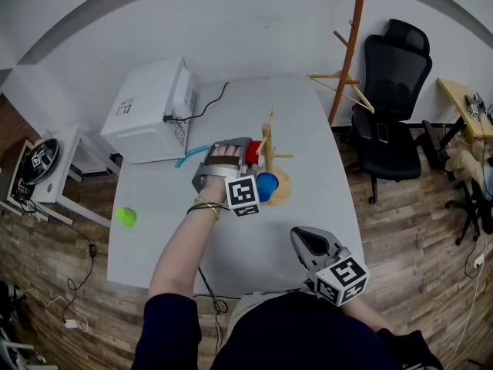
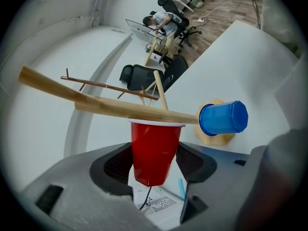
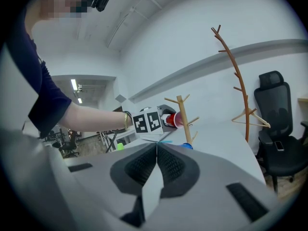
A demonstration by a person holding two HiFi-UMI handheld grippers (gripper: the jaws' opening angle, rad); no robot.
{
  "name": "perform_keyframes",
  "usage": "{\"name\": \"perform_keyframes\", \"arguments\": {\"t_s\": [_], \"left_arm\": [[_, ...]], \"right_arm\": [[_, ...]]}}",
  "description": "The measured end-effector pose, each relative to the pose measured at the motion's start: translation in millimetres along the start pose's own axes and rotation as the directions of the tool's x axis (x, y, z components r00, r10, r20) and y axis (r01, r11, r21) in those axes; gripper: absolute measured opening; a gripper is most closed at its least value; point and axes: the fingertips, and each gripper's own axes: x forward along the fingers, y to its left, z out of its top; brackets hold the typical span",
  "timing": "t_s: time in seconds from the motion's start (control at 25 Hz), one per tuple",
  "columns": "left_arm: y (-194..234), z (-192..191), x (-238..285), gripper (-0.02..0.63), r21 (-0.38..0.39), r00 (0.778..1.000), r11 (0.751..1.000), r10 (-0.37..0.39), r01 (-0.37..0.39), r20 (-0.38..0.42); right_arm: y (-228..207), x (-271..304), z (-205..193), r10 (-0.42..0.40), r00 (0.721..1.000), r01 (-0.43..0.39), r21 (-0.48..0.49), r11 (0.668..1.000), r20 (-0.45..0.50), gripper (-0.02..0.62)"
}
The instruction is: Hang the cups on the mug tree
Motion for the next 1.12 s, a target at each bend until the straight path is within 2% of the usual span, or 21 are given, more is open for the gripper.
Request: {"name": "perform_keyframes", "arguments": {"t_s": [0.2, 0.48, 1.12], "left_arm": [[-2, 1, 0, 0.290, 0.008, 1.000, 1.000, 0.000, 0.000, -0.001], [-13, 1, 0, 0.290, 0.065, 1.000, 0.998, -0.021, 0.021, -0.002], [-17, 3, -9, 0.291, 0.055, 1.000, 0.998, -0.031, 0.030, 0.004]], "right_arm": [[0, 0, 0, 0.009, 1.000, -0.009, -0.002, 1.000, -0.004, 0.029], [-1, -1, -1, 0.013, 1.000, -0.013, -0.001, 1.000, -0.008, 0.029], [4, 0, -3, 0.030, 1.000, -0.030, -0.003, 1.000, -0.008, 0.029]]}}
